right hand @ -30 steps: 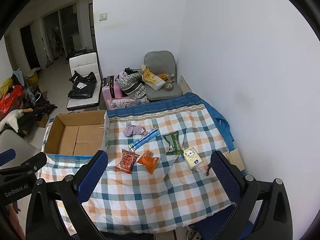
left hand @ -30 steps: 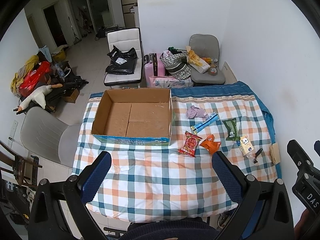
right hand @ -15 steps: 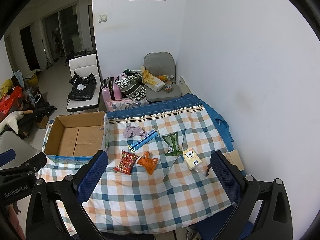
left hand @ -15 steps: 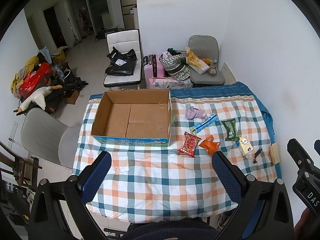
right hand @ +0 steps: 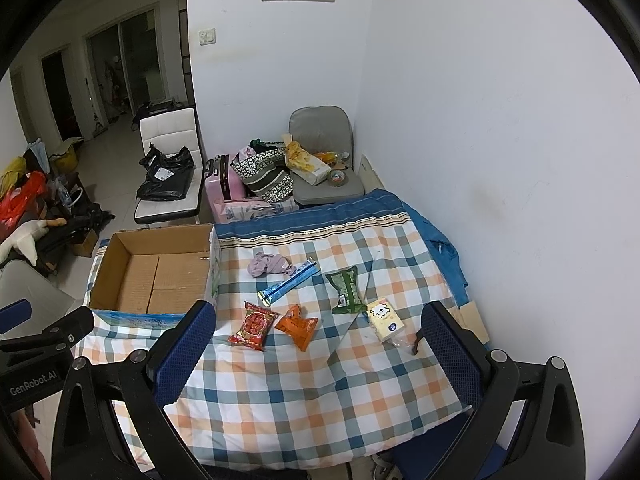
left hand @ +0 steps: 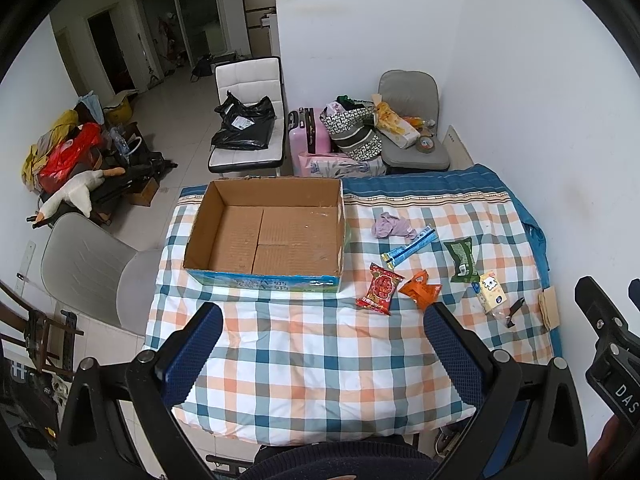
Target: Organize soft objects
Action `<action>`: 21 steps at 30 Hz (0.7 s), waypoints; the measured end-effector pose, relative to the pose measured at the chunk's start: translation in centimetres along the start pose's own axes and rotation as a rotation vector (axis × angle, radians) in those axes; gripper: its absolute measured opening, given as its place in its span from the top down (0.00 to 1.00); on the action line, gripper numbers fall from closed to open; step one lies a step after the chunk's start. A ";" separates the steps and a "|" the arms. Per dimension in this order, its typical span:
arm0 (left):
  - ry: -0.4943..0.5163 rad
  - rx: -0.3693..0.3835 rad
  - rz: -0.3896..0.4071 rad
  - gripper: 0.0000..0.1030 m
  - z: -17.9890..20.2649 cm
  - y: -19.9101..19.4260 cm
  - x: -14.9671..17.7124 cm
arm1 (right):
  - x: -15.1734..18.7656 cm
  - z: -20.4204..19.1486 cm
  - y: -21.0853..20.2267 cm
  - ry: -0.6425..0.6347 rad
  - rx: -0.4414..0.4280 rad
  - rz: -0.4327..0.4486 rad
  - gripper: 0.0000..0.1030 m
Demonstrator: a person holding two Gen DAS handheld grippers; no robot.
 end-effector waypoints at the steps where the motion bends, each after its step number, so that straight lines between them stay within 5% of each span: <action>1: 0.000 0.000 0.001 0.00 0.0 0.0 0.1 | 0.1 -0.1 -0.1 -0.001 0.002 0.002 0.00; 14: -0.001 0.003 -0.001 0.00 -0.1 -0.5 -0.3 | 0.1 -0.2 0.0 0.005 0.004 0.000 0.00; 21: 0.035 0.101 -0.011 0.00 2.8 3.0 -1.5 | 1.7 1.1 3.7 0.099 -0.032 -0.101 0.00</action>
Point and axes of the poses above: each gripper's, at about its wrist camera, not at the fingertips, and y roughly the way its jaws point, z to its right, x to its underside, the point moved 5 cm from there along y, roughly the way its jaws point, and after that the axes turned 14 degrees about z, right-handed, at the moved point
